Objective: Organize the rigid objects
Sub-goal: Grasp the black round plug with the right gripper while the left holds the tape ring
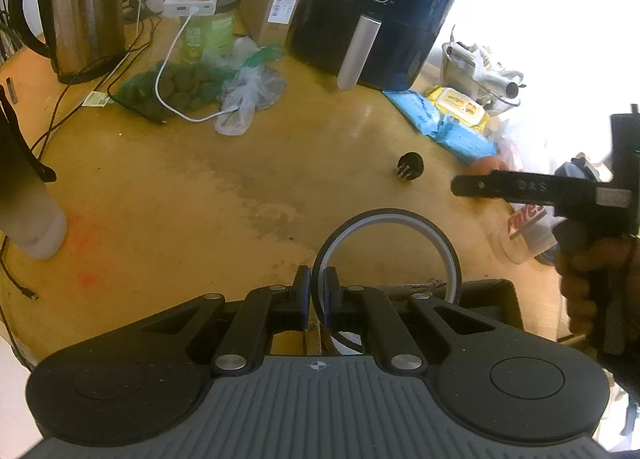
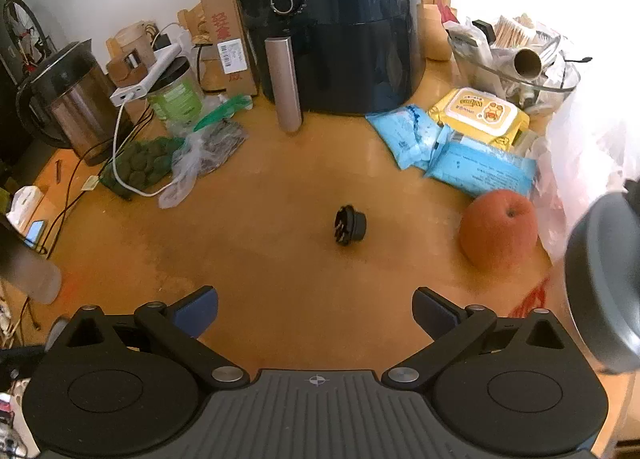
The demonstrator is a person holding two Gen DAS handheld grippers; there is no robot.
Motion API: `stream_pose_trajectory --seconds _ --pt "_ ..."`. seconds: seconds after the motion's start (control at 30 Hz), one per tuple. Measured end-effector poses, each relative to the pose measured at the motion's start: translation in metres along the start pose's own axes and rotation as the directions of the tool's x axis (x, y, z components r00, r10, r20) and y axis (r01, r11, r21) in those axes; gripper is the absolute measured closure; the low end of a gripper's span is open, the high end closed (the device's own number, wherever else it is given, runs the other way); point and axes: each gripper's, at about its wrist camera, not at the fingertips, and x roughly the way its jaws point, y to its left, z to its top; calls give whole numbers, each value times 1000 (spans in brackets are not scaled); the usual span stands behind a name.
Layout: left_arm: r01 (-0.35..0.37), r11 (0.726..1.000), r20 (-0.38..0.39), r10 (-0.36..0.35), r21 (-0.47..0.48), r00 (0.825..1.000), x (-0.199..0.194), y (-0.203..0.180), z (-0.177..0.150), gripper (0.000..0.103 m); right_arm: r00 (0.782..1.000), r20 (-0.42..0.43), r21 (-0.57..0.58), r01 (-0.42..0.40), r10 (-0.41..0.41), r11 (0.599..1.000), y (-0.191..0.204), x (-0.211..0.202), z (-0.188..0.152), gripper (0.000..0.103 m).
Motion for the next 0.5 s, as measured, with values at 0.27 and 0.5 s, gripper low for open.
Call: stream_pose_trajectory --seconds 0.27,0.5 --pt "2 1000 -1 -2 -8 1000 0 11 2 96 1000 11 43 13 -13 999 -9 35 13 17" --pt "-8 1000 -5 8 -27 1000 1 24 4 96 1000 1 60 29 -29 998 -16 68 23 38"
